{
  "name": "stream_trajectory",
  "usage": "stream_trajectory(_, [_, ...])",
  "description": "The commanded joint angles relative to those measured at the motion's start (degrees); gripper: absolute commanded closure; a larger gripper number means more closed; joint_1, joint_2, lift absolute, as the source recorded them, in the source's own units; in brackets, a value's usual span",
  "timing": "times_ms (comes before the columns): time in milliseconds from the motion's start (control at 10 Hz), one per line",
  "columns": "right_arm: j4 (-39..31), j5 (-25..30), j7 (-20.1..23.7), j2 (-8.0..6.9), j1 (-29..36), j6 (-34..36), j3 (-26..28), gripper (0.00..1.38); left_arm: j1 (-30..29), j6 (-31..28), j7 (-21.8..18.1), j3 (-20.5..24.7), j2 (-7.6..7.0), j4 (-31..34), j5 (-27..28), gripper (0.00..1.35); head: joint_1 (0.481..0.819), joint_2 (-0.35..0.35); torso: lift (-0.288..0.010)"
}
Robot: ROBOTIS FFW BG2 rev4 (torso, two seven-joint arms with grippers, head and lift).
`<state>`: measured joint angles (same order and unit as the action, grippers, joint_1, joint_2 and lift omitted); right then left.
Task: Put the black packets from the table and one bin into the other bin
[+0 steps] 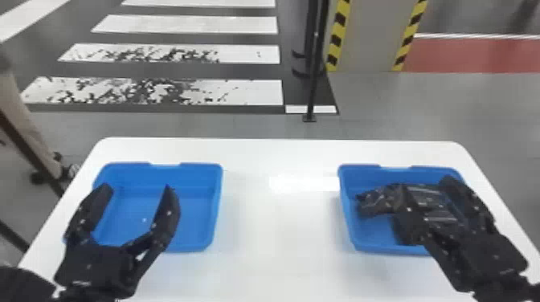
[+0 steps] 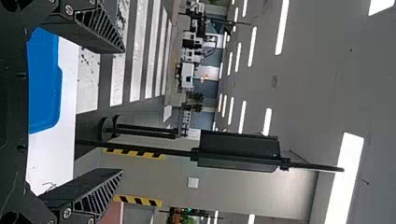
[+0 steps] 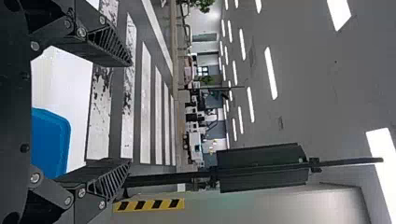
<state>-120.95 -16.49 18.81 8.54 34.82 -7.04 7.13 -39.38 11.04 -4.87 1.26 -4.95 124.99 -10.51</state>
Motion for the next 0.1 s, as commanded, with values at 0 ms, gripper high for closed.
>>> stream_trajectory(0, [0.4, 0.2, 0.0, 0.07, -0.2, -0.3, -0.2, 0.33, 0.1, -0.6, 0.0, -0.1, -0.15, -0.2, 0.1, 0.13, 0.695, -0.01, -0.11])
